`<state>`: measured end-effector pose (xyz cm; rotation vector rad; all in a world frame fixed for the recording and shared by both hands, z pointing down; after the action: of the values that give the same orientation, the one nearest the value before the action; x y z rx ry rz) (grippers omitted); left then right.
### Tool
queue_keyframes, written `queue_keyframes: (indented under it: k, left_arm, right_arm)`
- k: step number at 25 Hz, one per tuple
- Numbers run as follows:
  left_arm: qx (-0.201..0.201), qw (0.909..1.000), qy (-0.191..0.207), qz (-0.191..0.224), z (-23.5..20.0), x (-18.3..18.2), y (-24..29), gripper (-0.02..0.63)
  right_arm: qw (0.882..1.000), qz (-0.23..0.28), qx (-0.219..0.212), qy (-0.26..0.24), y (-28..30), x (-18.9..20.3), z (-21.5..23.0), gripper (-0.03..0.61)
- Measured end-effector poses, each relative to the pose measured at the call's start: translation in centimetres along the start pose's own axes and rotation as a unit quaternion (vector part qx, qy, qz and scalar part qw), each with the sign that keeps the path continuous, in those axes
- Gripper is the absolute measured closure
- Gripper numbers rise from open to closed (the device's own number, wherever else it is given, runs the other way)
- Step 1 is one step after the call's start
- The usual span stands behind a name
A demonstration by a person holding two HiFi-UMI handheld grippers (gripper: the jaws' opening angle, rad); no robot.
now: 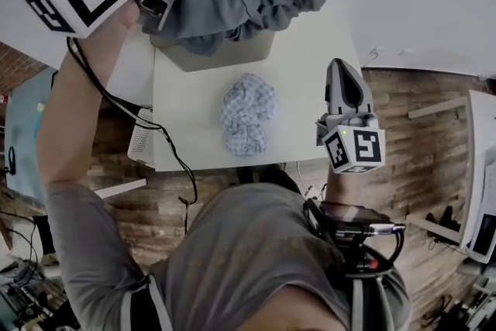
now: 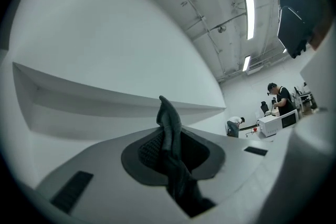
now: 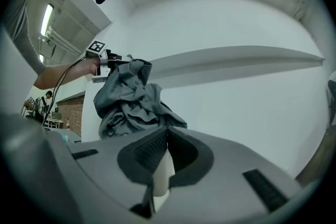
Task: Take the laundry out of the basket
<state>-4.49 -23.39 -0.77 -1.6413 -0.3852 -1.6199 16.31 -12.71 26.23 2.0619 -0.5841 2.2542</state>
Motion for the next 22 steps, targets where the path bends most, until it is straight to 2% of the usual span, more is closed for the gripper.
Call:
queue_keyframes:
  k: [5, 10, 13, 17, 22]
  left_arm:
    - [0.025, 0.9996, -0.012, -0.005, 4.4, 0.4, -0.5, 0.554]
    - [0.011, 0.9993, -0.032, -0.013, 9.6, 3.2, -2.6, 0.554]
    - [0.013, 0.9987, -0.040, -0.027, 13.3, 6.4, -3.9, 0.552]
    - [0.013, 0.9959, -0.059, -0.067, 17.0, 12.0, -5.0, 0.552]
    - [0.004, 0.9917, -0.071, -0.107, 20.0, 19.5, -6.5, 0.552]
  right_arm:
    - [1.000, -0.001, 0.008, -0.008, -2.1, -1.5, 1.5, 0.571]
    - [0.999, -0.009, -0.012, -0.036, -5.4, -3.6, 3.4, 0.571]
    - [0.999, -0.017, -0.015, -0.048, -8.3, -4.2, 5.0, 0.571]
    - [0.998, -0.034, -0.017, -0.048, -10.9, -3.8, 6.4, 0.571]
    - [0.997, -0.051, -0.018, -0.047, -12.7, -3.0, 7.4, 0.571]
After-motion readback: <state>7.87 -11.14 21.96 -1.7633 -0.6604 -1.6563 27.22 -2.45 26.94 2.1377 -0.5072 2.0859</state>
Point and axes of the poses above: the fingertips, and each gripper's own axes: y forward along the fingers, z to its right, x out of its underside, the point moved 1 cm from there along -y, backward along the fingers, and after that the axes turned 9 degrees about z, right-handed, at the moved point
